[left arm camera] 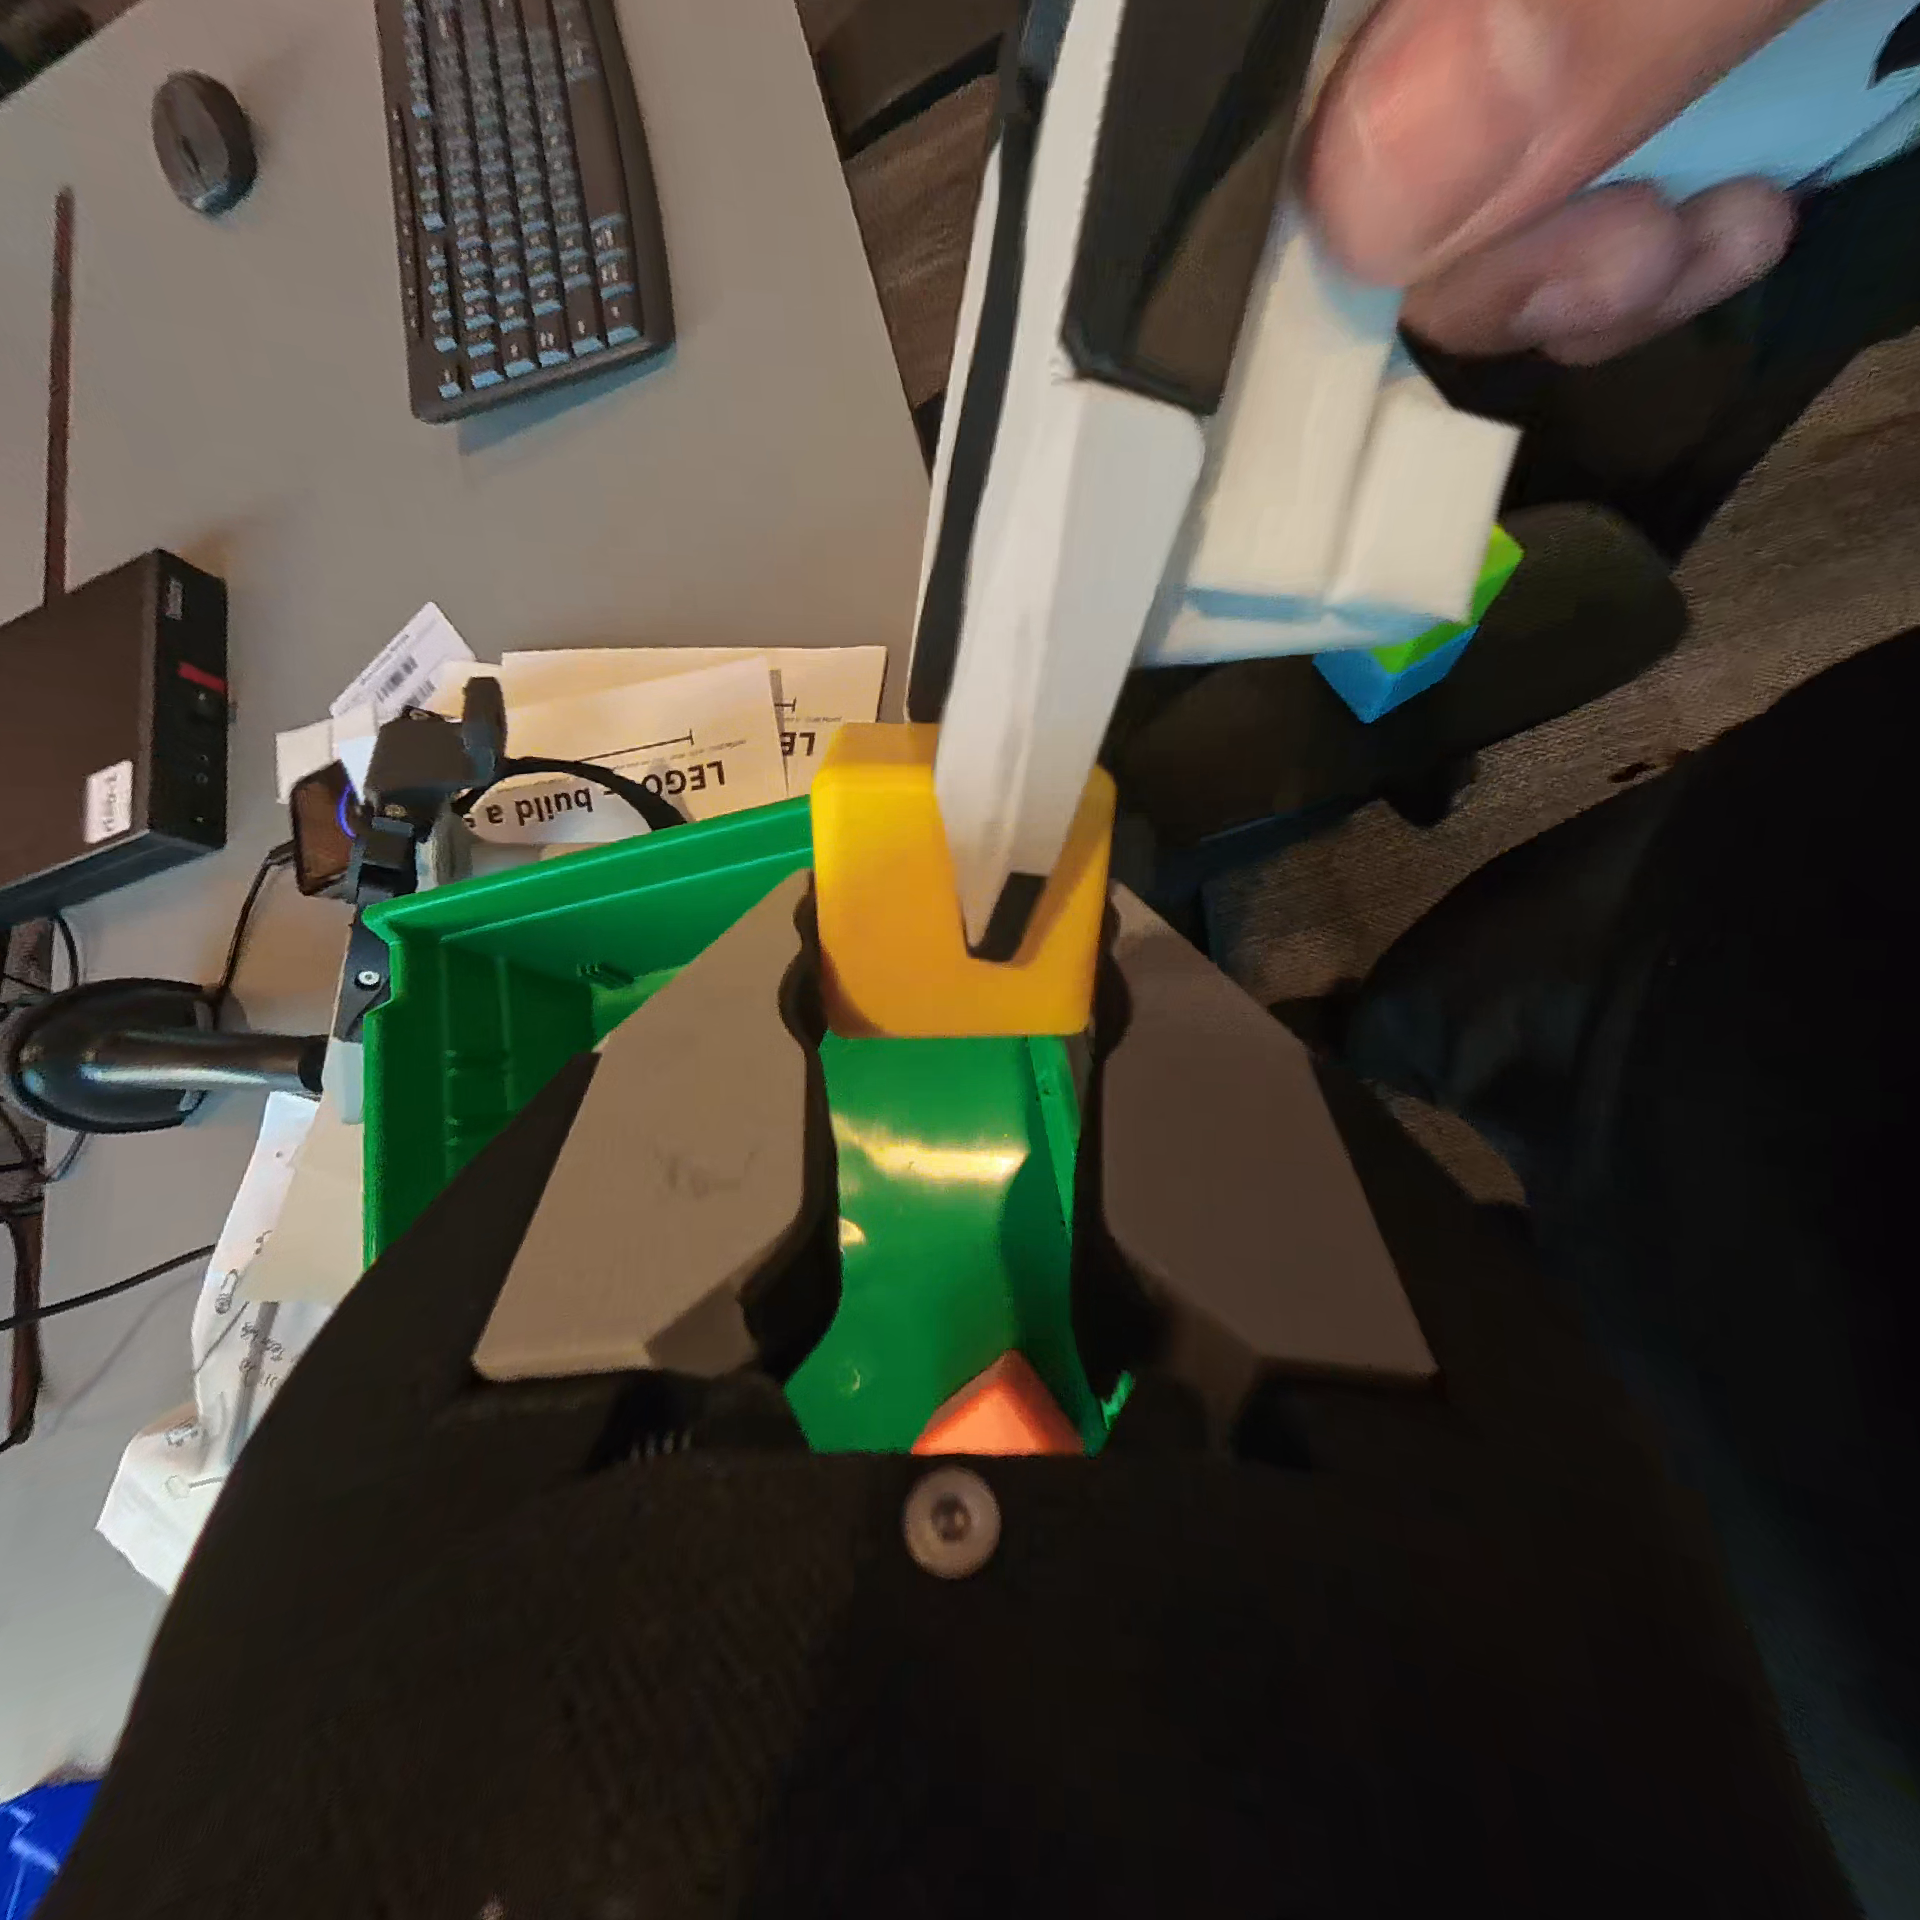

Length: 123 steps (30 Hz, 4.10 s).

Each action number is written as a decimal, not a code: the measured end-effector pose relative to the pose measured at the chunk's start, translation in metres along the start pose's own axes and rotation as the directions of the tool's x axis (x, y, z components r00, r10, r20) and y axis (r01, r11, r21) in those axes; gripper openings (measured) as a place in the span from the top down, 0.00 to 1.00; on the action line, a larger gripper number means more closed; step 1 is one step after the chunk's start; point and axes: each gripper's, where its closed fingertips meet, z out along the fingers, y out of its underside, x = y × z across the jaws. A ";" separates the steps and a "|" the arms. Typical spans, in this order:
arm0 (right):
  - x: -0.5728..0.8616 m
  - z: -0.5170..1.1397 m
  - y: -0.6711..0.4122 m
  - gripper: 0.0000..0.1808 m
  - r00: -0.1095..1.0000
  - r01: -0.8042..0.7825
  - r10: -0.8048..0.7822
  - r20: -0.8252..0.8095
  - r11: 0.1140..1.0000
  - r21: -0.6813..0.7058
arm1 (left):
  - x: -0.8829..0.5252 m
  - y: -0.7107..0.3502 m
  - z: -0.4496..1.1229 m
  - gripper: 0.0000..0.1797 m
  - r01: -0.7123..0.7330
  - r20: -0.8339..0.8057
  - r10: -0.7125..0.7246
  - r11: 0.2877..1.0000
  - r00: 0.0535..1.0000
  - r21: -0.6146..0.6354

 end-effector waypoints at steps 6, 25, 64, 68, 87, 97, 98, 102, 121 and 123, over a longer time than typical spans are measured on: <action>0.015 -0.029 0.024 0.74 0.975 0.097 -0.096 -0.199 0.995 -0.007 | 0.023 0.005 -0.005 0.69 0.055 -0.087 -0.052 0.998 0.995 0.033; 0.146 -0.112 0.158 0.74 0.720 0.199 -0.502 -0.480 0.811 -0.549 | 0.031 0.067 -0.009 0.73 0.166 -0.107 -0.177 0.980 0.978 -0.109; 0.160 -0.105 0.170 0.74 0.673 0.259 -0.538 -0.507 0.814 -0.520 | 0.022 0.233 -0.002 0.64 0.287 -0.025 -0.450 0.608 0.893 -0.740; 0.157 -0.108 0.171 0.74 0.673 0.262 -0.539 -0.507 0.815 -0.517 | 0.018 0.234 0.003 0.71 0.281 -0.019 -0.420 0.639 0.907 -0.716; 0.137 -0.115 0.154 0.75 0.700 0.289 -0.479 -0.529 0.868 -0.404 | -0.035 0.202 -0.011 0.73 0.280 0.090 -0.269 0.839 0.959 -0.466; 0.087 -0.127 0.111 0.75 0.807 0.297 -0.338 -0.483 0.941 -0.162 | -0.030 0.071 -0.041 0.73 0.062 -0.052 -0.063 0.998 0.997 -0.020; 0.070 -0.125 0.095 0.75 0.842 0.292 -0.303 -0.447 0.952 -0.094 | -0.024 0.052 -0.044 0.73 0.023 -0.062 -0.022 0.999 0.998 0.022; -0.010 -0.098 0.037 0.73 0.977 0.195 -0.182 -0.110 0.974 0.117 | 0.002 -0.018 -0.050 0.73 -0.109 -0.084 0.124 0.980 0.989 0.168; -0.036 -0.086 0.020 0.90 0.975 -0.082 0.046 0.218 0.984 0.160 | 0.045 -0.076 -0.034 0.74 -0.153 -0.116 0.193 0.944 0.974 0.291; -0.033 -0.093 0.021 0.95 0.976 -0.086 0.049 0.213 0.982 0.169 | 0.049 -0.078 -0.031 0.74 -0.122 -0.145 0.173 0.944 0.974 0.307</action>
